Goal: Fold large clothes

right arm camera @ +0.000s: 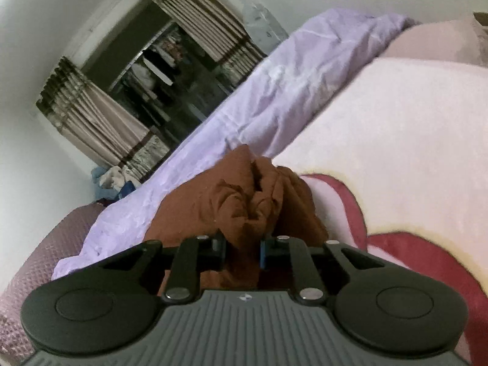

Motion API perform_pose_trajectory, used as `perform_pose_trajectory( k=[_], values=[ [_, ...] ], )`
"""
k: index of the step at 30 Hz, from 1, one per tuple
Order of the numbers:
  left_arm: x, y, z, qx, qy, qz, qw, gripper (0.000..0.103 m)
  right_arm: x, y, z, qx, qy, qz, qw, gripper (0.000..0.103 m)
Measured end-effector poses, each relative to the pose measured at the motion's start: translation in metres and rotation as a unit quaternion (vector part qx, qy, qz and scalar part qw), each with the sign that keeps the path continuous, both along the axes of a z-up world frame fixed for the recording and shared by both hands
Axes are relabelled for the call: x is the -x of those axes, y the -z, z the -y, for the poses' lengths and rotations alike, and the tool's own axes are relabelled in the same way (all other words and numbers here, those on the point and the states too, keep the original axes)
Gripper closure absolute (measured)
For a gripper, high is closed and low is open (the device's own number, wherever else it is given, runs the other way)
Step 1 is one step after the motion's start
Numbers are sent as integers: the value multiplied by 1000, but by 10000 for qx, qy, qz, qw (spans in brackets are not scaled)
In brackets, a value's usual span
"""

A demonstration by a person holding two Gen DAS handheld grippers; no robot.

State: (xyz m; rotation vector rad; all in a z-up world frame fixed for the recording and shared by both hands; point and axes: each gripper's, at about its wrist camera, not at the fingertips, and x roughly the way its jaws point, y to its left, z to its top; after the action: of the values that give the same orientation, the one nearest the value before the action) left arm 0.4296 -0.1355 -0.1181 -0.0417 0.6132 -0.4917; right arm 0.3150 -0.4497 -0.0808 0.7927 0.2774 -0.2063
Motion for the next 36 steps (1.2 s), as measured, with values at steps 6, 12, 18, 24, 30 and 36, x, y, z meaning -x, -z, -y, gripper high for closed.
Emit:
perform_pose_trajectory(
  k=[6, 12, 18, 24, 30, 36],
  values=[
    [-10, 30, -5, 171, -198, -361, 9990, 66, -5, 52, 6, -169, -68, -350, 9992, 83],
    [-10, 16, -8, 143, 32, -453, 9989, 64, -2, 41, 5, 39, -164, -325, 9993, 68],
    [17, -16, -39, -41, 47, -161, 9999, 62, 28, 7, 0, 868, 182, -365, 9954, 34],
    [11, -72, -26, 640, 361, 321, 9968, 53, 32, -41, -29, 1512, 109, -115, 9884, 50],
    [-10, -62, 31, 434, 822, 171, 9955, 53, 1, -46, -62, 2109, -133, -510, 9761, 63],
    [-13, -30, 56, -102, 914, 319, 9952, 52, -18, -15, -61, 2367, -145, -1168, 9644, 73]
  ],
)
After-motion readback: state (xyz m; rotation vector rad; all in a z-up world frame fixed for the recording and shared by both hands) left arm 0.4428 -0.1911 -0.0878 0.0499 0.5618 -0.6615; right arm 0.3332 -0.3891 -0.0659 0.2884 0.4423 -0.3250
